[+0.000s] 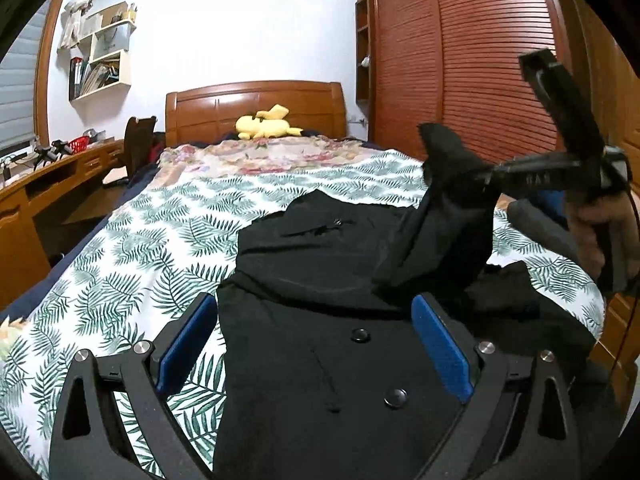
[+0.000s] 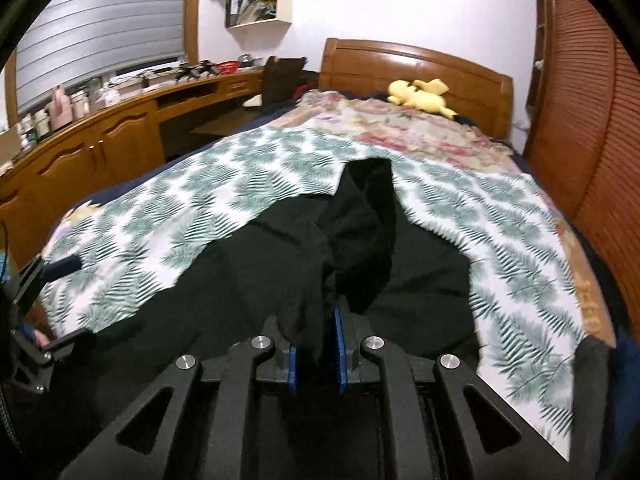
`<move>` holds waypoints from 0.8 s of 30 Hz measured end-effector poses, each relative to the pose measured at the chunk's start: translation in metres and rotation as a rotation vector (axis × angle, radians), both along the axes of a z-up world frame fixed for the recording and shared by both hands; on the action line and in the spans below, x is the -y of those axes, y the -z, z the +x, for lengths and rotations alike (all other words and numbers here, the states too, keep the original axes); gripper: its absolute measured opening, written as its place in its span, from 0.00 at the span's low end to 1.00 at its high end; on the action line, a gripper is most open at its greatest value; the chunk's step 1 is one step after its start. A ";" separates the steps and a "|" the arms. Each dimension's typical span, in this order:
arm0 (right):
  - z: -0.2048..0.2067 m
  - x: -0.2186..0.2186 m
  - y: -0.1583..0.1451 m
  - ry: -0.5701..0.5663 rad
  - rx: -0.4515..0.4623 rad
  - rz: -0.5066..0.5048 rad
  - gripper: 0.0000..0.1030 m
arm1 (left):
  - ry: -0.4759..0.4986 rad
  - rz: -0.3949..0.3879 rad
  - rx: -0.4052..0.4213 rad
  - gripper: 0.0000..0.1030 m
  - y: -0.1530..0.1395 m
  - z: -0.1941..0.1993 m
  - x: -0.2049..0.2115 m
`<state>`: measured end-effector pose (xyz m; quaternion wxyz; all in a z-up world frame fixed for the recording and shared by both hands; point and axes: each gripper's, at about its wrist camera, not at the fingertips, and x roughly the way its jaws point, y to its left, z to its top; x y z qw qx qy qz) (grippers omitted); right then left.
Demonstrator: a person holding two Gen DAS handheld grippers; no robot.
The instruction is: Fold large clothes
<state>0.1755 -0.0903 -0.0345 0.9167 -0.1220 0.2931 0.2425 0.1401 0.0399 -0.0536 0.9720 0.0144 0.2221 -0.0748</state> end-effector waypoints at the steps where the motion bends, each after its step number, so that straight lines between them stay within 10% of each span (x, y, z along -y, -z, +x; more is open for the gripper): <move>1: -0.002 0.000 0.001 -0.009 0.000 0.006 0.13 | 0.001 0.008 0.003 0.95 -0.001 -0.004 0.000; 12: -0.014 0.001 0.018 -0.056 -0.059 0.036 0.18 | -0.037 0.007 0.008 0.95 -0.009 -0.018 -0.019; 24: -0.031 -0.014 0.020 -0.079 -0.137 -0.004 0.46 | -0.084 0.012 0.008 0.95 -0.008 -0.015 -0.042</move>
